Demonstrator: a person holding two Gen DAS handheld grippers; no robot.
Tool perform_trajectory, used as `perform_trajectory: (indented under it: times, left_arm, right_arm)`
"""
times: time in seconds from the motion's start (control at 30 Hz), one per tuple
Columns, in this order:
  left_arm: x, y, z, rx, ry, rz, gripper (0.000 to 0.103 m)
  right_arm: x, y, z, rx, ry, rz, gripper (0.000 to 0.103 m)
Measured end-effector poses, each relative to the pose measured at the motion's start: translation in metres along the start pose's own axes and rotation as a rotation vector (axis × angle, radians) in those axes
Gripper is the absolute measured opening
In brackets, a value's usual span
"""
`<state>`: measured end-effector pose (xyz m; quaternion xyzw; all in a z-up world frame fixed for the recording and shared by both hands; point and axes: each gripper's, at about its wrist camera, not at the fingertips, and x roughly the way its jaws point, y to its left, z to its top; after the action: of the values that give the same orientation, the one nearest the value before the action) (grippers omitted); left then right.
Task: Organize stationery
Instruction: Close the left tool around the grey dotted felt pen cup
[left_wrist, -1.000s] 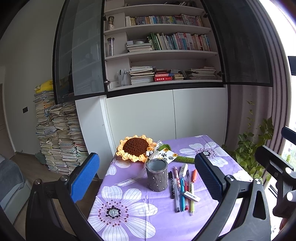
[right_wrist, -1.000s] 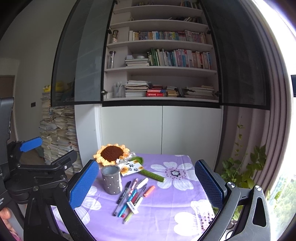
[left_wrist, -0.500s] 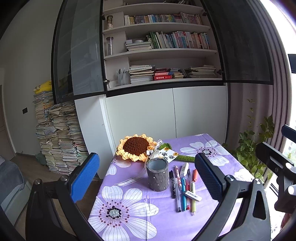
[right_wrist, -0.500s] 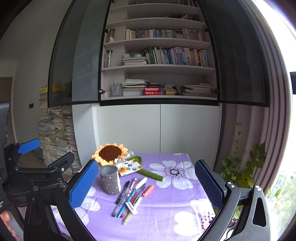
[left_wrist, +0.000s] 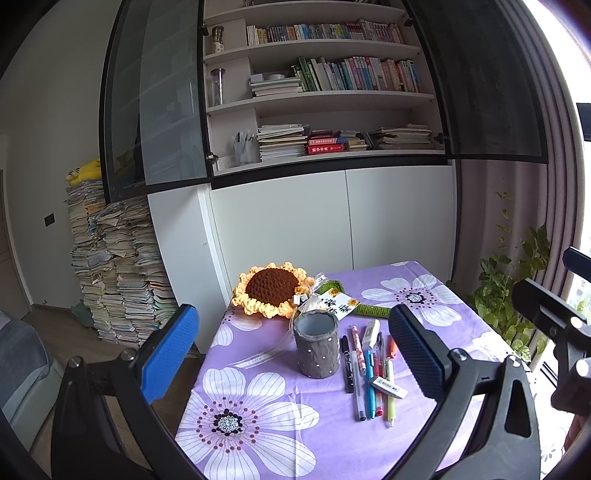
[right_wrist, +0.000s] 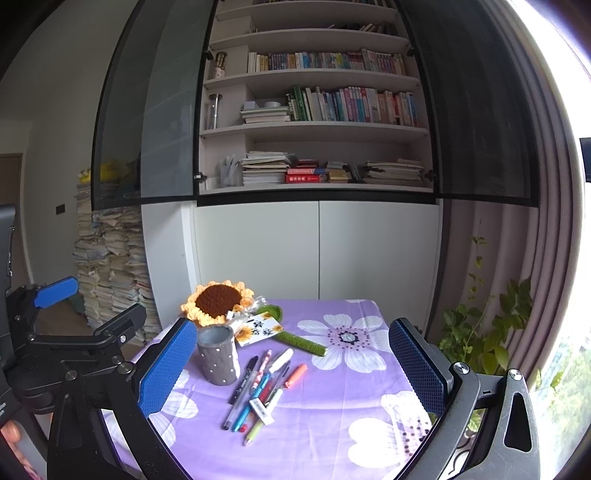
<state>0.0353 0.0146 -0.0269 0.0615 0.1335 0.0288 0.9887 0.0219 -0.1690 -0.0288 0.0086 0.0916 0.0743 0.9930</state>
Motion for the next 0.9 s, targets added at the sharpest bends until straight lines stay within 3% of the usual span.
perform_trajectory:
  times: [0.1, 0.4, 0.77, 0.9]
  left_arm:
    - [0.014, 0.006, -0.007, -0.011, 0.037, 0.01, 0.102]
    - [0.08, 0.02, -0.039, -0.036, 0.202, 0.006, 0.102]
    - [0.193, -0.003, -0.075, 0.051, 0.358, -0.013, 0.102]
    - [0.217, -0.006, -0.076, 0.044, 0.376, -0.038, 0.102]
  right_arm:
    - [0.011, -0.002, -0.004, 0.011, 0.037, -0.019, 0.103]
    - [0.074, -0.02, -0.031, 0.106, 0.256, -0.013, 0.103]
    - [0.149, -0.029, -0.066, 0.096, 0.419, -0.047, 0.103]
    - [0.173, -0.042, -0.076, 0.12, 0.467, -0.052, 0.103]
